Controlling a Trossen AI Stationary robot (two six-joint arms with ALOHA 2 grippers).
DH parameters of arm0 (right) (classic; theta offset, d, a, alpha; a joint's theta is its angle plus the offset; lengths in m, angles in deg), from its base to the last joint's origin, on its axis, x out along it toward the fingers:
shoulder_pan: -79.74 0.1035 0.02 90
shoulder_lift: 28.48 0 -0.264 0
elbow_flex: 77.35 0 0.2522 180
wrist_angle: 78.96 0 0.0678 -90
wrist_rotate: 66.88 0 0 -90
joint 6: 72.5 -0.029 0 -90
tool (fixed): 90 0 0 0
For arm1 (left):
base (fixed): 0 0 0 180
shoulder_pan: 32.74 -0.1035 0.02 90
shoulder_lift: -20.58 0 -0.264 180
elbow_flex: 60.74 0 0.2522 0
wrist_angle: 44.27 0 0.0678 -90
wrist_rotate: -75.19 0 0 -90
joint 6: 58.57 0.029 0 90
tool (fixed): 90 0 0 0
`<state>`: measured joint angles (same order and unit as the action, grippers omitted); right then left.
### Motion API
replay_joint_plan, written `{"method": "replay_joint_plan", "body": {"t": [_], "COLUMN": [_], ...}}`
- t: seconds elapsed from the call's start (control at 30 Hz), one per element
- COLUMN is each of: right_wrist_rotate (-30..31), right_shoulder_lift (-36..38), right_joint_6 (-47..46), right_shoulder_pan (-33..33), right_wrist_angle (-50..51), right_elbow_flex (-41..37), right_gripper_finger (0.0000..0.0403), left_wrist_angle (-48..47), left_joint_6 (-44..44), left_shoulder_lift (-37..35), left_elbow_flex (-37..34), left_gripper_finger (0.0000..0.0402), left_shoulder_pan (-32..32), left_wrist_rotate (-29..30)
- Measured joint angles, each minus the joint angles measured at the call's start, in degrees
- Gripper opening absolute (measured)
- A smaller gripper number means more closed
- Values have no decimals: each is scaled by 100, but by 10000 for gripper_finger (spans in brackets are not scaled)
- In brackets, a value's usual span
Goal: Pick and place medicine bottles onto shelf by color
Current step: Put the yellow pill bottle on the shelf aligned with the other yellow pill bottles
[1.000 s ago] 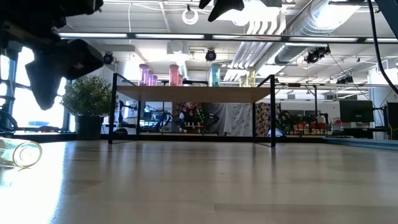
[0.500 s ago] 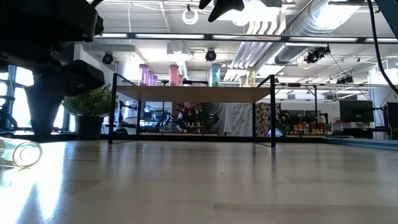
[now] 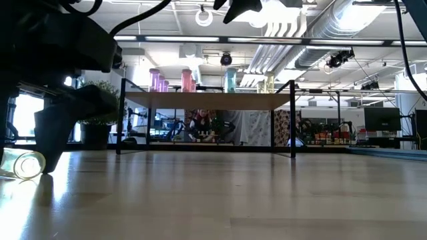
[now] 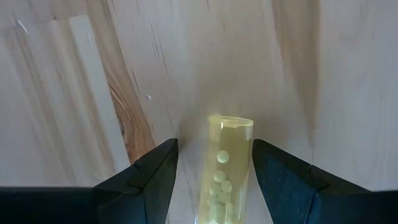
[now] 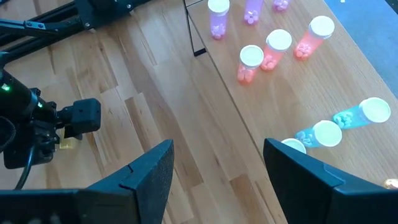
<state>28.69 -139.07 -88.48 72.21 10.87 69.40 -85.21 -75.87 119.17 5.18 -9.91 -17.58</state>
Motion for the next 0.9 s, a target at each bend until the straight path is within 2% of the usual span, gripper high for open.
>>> {"method": "replay_joint_plan", "body": {"t": [0.13, 0.6, 0.77, 0.9], "right_wrist_rotate": [1, 1, 1, -1], "right_shoulder_lift": [0, 0, 11, 103], "right_joint_6": [0, 0, 149, 349], "right_shoulder_pan": [0, 0, 0, -9], "right_wrist_angle": [0, 0, 33, 178], "right_elbow_flex": [1, 1, 1, 1], "right_gripper_finger": [238, 238, 238, 238], "left_wrist_angle": [2, 20, 33, 73], "left_joint_6": [-2, -140, -454, -786], "left_shoulder_lift": [0, 2, 2, 2], "left_elbow_flex": [0, 2, 4, 4], "left_gripper_finger": [189, 99, 95, 99], "left_shoulder_pan": [0, 0, -10, -122], "left_wrist_rotate": [4, -219, -229, -606]}}
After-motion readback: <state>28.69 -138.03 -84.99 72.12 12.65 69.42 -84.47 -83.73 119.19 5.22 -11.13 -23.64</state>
